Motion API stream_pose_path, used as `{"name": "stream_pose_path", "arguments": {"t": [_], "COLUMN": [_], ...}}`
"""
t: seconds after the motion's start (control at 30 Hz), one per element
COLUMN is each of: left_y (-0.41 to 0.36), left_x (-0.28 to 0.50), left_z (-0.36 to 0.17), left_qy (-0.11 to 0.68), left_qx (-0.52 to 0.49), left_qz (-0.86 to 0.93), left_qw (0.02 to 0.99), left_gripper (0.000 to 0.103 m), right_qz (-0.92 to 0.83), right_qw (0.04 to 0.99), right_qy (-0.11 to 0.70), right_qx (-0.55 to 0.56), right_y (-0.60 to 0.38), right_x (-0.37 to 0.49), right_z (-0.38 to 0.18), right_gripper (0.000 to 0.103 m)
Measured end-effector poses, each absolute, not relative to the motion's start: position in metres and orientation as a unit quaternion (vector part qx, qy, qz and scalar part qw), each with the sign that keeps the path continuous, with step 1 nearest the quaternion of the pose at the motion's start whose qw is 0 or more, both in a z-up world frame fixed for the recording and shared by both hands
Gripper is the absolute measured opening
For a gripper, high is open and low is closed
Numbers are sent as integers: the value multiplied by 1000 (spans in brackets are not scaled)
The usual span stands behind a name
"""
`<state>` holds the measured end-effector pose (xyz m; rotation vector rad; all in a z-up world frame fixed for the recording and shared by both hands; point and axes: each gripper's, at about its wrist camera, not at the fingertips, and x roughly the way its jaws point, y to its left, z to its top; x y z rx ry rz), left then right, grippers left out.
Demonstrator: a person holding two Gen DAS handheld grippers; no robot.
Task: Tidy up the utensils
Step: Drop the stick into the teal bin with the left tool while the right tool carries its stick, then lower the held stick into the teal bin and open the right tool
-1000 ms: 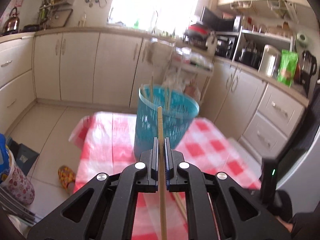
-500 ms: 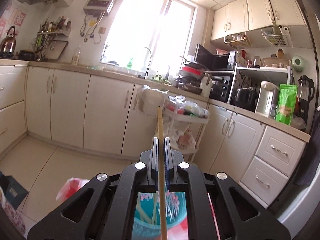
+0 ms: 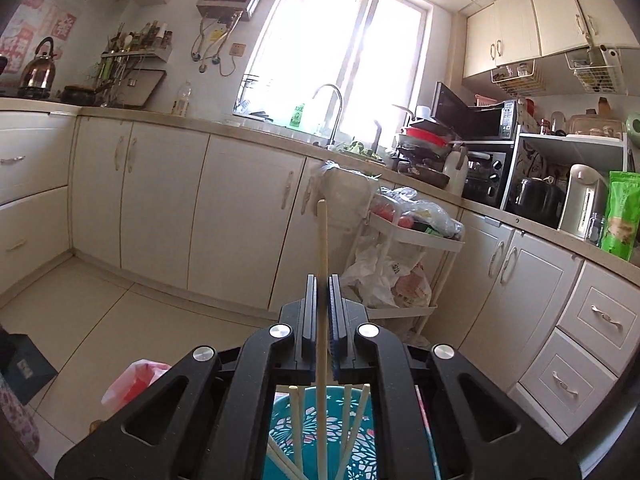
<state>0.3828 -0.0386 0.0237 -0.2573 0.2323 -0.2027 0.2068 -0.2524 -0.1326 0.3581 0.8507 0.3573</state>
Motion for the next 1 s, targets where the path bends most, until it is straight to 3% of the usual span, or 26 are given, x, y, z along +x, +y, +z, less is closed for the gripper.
{"name": "stream_pose_path", "arguments": {"t": [0.4, 0.5, 0.53, 0.57, 0.67, 0.9, 1.0], "left_y": [-28, -15, -10, -6, 3, 23, 36], "left_x": [353, 329, 320, 308, 275, 240, 235], "left_z": [9, 4, 0, -6, -35, -115, -122], "left_qy": [160, 164, 166, 168, 190, 287, 286], "left_qx": [-107, -115, -115, -115, -110, -154, -183], "left_qz": [-124, -117, -113, -107, -91, -71, -66], "left_qw": [973, 973, 973, 973, 971, 943, 938], "left_gripper": [6, 12, 19, 28, 41, 42, 42], "right_qz": [168, 167, 168, 171, 188, 222, 227], "right_qw": [882, 884, 884, 885, 900, 922, 931], "right_qy": [395, 381, 377, 368, 318, 201, 166], "right_qx": [194, 212, 221, 227, 232, 244, 233], "right_y": [-262, -268, -270, -271, -268, -252, -238], "right_x": [206, 203, 203, 203, 204, 250, 275], "right_z": [-130, -124, -120, -113, -73, 34, 68], "right_gripper": [6, 6, 6, 6, 6, 6, 6]}}
